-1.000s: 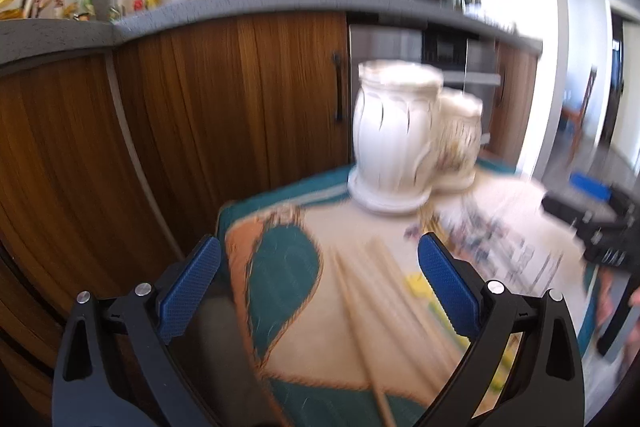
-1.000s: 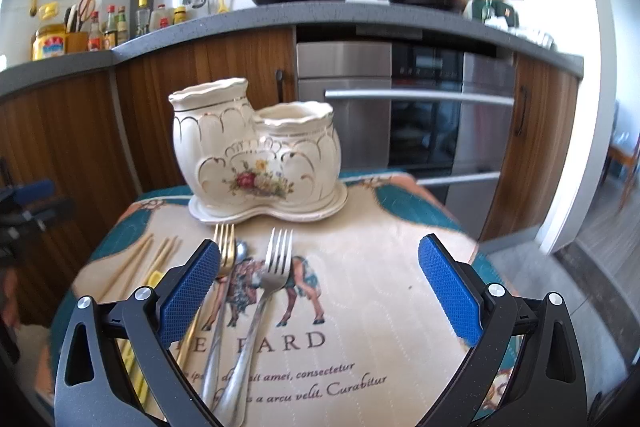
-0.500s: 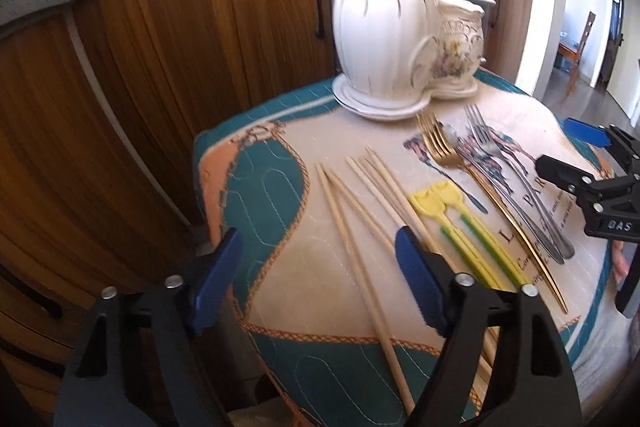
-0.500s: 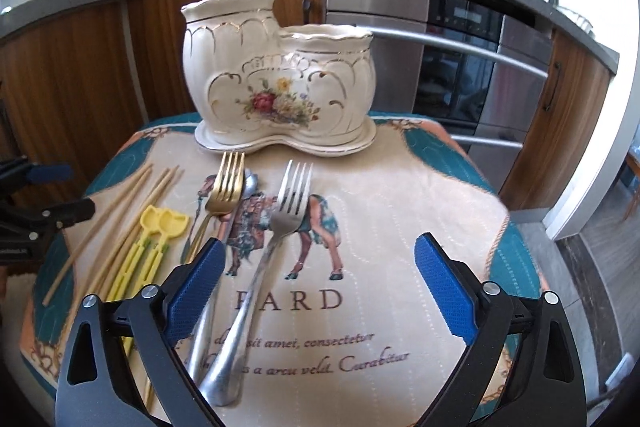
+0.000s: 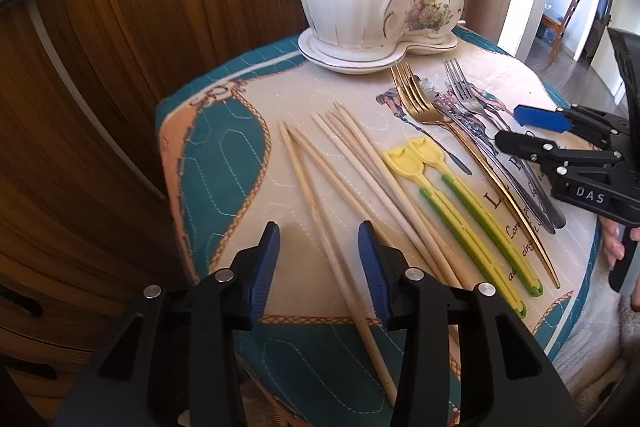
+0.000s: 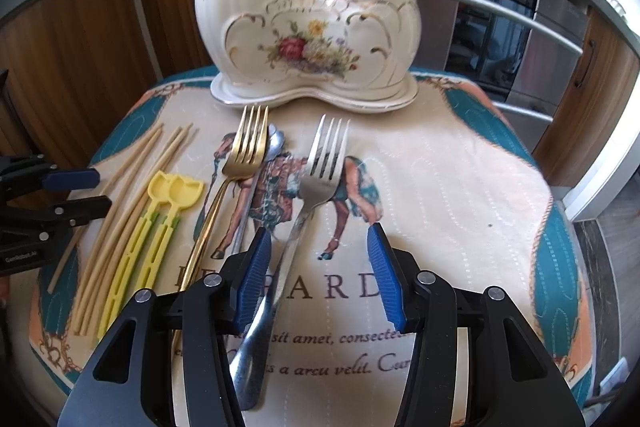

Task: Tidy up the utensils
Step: 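Grasp a wooden chopstick with the left tool while the right tool grasps a silver fork, then put the chopstick in the taller cup with left tool while right tool drops fork in shorter cup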

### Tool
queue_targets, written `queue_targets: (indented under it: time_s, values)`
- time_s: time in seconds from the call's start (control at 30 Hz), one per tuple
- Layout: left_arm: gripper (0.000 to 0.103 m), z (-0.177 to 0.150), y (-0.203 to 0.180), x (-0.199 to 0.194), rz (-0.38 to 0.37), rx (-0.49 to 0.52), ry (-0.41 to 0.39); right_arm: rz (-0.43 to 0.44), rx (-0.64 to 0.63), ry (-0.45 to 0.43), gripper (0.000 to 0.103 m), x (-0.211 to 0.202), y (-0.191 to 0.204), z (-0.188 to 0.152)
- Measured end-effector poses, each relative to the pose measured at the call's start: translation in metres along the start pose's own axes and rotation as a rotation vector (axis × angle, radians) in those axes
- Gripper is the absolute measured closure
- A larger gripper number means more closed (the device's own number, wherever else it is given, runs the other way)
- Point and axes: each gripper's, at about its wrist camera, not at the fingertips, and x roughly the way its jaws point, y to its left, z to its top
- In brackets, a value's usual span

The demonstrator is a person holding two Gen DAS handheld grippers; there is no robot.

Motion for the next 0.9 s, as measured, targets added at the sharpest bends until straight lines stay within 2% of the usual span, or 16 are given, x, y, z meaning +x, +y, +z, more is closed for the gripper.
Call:
queue_targets:
  time_s: [0.1, 0.33, 0.37, 0.47, 0.5, 0.53, 0.63, 0.9]
  values:
    - [0.062, -0.001, 0.003, 0.001, -0.016, -0.006, -0.005, -0.009, -0.014, 0.016, 0.054, 0.002, 0.004, 0.004]
    - [0.063, -0.002, 0.000, 0.003, -0.027, 0.030, 0.003, 0.058, -0.025, 0.085, 0.082, 0.006, 0.002, 0.014]
    - [0.064, -0.002, 0.001, 0.002, -0.030, 0.032, 0.007, 0.061, -0.037, 0.099, 0.083, 0.007, 0.002, 0.015]
    - [0.074, 0.000, 0.002, 0.003, -0.028, 0.034, 0.013, 0.084, -0.052, 0.131, 0.089, 0.007, 0.001, 0.019]
    - [0.081, 0.001, 0.003, 0.004, -0.024, 0.033, 0.013, 0.088, -0.053, 0.135, 0.089, 0.007, 0.001, 0.019]
    - [0.089, 0.003, 0.004, 0.004, -0.024, 0.030, 0.013, 0.094, -0.052, 0.134, 0.091, 0.006, 0.000, 0.019]
    - [0.097, 0.005, 0.008, 0.005, -0.027, 0.021, 0.005, 0.108, -0.044, 0.115, 0.096, 0.004, 0.001, 0.016]
    - [0.098, 0.006, 0.014, 0.002, -0.032, -0.004, -0.031, 0.113, -0.020, 0.008, 0.097, -0.012, -0.004, 0.004]
